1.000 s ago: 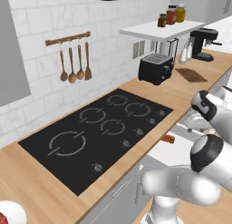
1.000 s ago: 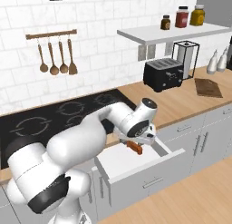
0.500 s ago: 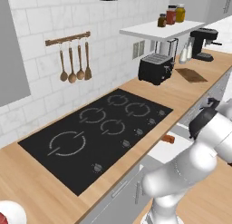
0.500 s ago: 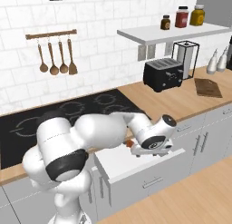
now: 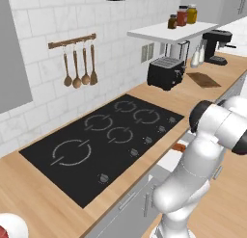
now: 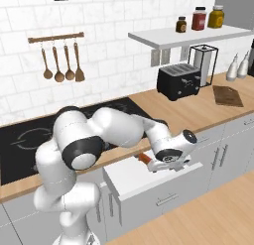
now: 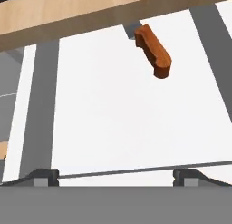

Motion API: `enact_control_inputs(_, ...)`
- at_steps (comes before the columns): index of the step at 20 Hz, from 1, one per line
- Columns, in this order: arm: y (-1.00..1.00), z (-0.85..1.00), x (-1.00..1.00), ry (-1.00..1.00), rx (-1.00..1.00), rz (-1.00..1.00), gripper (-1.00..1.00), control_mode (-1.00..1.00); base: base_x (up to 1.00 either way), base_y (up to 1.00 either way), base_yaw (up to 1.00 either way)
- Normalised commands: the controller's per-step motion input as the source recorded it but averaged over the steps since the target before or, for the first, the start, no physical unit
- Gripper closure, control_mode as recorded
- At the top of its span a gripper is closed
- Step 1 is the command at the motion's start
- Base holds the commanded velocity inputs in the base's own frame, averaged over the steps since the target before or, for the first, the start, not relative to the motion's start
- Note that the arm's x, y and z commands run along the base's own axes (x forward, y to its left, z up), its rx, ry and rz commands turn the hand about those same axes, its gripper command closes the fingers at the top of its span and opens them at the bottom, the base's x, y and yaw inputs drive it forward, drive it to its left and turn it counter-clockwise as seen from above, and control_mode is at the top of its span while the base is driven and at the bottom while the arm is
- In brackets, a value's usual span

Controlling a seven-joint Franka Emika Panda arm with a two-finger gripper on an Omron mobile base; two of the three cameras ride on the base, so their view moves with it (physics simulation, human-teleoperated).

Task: Pick up the knife from the drawer and place it on the cutting board. Then place the meat from the plate to the cutting board.

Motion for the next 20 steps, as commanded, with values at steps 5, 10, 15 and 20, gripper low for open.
enact_control_inputs(5,0.00,-0.66,0.21,0.00,-0.08,0.04,-1.00,-1.00,0.00,0.00,0.00)
enact_control_inputs(10,0.00,-0.15,0.11,0.00,0.00,0.01,-1.00,-1.00,0.00,0.00,0.00)
enact_control_inputs(15,-0.27,-0.33,-0.07,0.01,0.00,0.00,-1.00,-1.00,0.00,0.00,0.00)
enact_control_inputs(20,-0.74,-0.57,-0.64,0.00,0.00,0.00,-1.00,-1.00,0.00,0.00,0.00)
